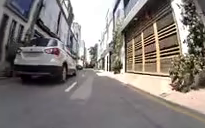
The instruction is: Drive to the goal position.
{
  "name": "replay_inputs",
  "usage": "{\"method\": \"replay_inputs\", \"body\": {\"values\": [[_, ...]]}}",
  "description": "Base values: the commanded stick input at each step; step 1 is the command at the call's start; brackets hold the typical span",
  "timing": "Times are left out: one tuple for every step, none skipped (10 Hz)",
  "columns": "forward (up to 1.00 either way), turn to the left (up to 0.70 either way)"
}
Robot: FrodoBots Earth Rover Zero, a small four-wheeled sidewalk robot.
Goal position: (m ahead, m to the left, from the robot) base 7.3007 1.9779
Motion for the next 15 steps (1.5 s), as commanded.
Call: {"method": "replay_inputs", "body": {"values": [[1.00,0.01],[1.00,0.01],[1.00,0.01],[1.00,0.01],[1.00,0.01],[1.00,0.01],[1.00,0.01],[1.00,0.01],[1.00,0.01],[1.00,0.01],[1.00,0.01],[1.00,0.01],[1.00,0.01],[1.00,0.01],[1.00,0.01]]}}
